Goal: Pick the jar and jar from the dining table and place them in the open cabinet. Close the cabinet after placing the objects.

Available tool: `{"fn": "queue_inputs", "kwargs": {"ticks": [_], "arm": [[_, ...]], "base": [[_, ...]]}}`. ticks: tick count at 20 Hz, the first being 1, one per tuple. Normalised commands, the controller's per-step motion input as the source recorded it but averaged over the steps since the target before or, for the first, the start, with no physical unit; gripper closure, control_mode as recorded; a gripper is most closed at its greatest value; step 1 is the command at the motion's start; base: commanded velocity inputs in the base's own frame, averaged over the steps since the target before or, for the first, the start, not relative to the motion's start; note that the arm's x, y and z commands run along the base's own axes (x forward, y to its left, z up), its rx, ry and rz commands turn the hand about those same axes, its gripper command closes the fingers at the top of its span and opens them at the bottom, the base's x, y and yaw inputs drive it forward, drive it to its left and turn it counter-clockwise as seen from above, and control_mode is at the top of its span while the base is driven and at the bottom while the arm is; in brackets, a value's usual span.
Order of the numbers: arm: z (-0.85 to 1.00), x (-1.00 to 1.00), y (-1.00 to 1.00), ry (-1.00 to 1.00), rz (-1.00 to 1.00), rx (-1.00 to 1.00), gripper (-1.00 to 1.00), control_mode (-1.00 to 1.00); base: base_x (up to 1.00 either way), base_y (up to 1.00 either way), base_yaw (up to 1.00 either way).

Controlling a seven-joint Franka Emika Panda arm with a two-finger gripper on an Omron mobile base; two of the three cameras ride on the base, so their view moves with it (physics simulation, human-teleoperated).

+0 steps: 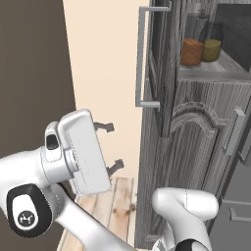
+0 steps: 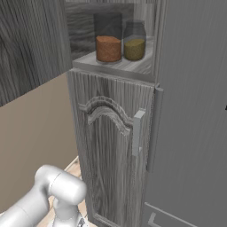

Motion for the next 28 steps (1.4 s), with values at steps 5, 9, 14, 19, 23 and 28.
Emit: {"fn": "queue_inputs", "kwargs": {"ticks": [5,9,14,19,23,28], "arm": [[0.0,0.29,0.0,0.0,0.0,0.0,-1.0,-1.0],[0.0,0.23,-0.01,0.0,0.0,0.0,-1.0,-1.0],[0.0,0.2,-0.03,0.0,0.01,0.0,-1.0,-1.0],[0.0,0.26,0.0,0.0,0.01,0.0,-1.0,-1.0],[0.0,0.3,0.0,0.0,0.01,0.0,-1.0,-1.0],[0.0,0.17,0.0,0.0,0.01,0.0,-1.0,-1.0]], "base": [[0.0,0.0,0.0],[0.0,0.0,0.0],[0.0,0.0,0.0],[0.0,0.0,0.0],[0.0,0.0,0.0],[0.0,0.0,0.0]]}}
